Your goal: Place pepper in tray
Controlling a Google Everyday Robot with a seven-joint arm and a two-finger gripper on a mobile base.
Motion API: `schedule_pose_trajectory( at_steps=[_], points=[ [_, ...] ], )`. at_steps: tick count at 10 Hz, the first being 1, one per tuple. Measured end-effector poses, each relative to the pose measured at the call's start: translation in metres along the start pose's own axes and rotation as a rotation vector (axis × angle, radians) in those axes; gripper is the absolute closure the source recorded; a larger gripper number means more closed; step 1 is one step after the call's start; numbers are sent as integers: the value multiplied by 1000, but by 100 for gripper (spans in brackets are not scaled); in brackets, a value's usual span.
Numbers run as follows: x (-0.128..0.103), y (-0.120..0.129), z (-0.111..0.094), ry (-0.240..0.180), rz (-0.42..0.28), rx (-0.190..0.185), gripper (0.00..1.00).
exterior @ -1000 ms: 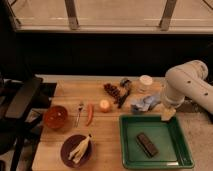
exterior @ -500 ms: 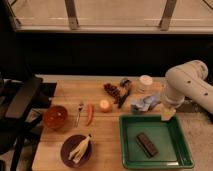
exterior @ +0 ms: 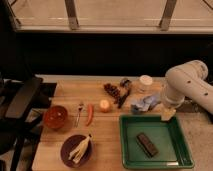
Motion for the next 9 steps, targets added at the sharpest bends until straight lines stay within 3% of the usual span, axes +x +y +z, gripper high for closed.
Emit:
schedule_pose_trajectory(
  at_steps=[2,3,6,7,9],
  points=[
    [1,-2,-1,5,-17,4,35],
    [-3,-6,-7,44,-83,18,35],
    [-45,-8,-12,60,-395,39,35],
    [-72,-5,-12,48,-535,50,35],
    [-113,4,-9,23,-745,70,35]
  ],
)
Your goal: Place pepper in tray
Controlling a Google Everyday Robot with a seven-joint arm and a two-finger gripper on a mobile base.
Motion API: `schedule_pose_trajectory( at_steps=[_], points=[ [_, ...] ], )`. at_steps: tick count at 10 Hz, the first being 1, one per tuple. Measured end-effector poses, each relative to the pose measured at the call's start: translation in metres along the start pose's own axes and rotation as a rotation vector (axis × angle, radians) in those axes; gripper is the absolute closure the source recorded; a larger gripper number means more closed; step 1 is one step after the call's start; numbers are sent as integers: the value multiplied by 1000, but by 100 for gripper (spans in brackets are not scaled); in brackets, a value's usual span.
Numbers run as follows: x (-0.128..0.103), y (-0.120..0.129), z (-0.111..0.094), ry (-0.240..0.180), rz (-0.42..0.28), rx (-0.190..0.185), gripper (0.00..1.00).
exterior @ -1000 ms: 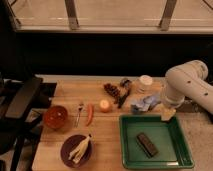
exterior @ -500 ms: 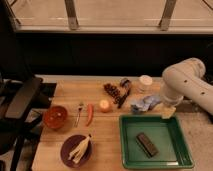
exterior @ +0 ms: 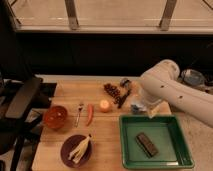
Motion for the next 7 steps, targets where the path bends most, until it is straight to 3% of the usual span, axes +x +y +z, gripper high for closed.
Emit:
schedule_pose_trajectory(
  at_steps=[2,7],
  points=[
    [-38,-23,1,-53,-139,32,35],
    [-43,-26,1,-65,-157,38,35]
  ],
)
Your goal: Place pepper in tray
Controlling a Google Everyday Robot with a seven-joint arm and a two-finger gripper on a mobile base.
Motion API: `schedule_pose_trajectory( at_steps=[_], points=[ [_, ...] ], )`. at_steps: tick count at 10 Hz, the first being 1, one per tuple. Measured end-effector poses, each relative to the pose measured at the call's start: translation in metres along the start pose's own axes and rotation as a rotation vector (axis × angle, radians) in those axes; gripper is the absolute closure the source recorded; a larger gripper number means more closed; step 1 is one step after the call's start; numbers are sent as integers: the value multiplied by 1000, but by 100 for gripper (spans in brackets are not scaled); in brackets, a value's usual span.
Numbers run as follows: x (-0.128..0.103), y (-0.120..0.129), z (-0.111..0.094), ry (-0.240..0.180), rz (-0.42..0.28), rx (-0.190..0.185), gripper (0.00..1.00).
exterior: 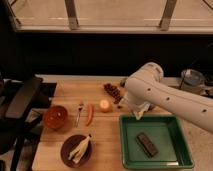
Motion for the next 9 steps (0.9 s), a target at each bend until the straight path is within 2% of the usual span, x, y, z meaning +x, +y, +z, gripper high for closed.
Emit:
schedule_pose_trajectory(
  at_steps=[2,5,6,9],
  points=[
    [-2,-6,5,-25,-41,17,35],
    [-21,-53,26,-73,-143,38,35],
    [-27,-70,37,-93,-172,45,35],
    [-37,-114,97,-180,-228,64,35]
  ],
)
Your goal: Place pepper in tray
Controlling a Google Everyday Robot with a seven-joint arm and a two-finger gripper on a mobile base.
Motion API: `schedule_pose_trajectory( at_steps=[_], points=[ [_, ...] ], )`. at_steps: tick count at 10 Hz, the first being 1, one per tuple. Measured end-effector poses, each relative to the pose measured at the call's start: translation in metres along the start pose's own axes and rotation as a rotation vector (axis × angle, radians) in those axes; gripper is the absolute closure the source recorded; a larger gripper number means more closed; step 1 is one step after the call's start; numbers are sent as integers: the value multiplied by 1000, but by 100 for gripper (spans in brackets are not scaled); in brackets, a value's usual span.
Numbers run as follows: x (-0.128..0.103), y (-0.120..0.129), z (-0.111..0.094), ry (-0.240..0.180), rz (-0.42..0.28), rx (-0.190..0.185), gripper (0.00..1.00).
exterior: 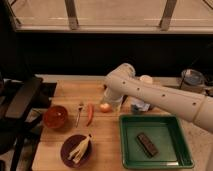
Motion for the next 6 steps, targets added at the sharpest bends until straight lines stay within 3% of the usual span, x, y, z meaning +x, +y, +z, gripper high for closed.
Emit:
schedule_pose_trajectory(
  at_steps=[4,6],
  points=[
    [3,-51,56,-103,-48,53,35],
    [3,-55,59,-112,-54,51,35]
  ],
)
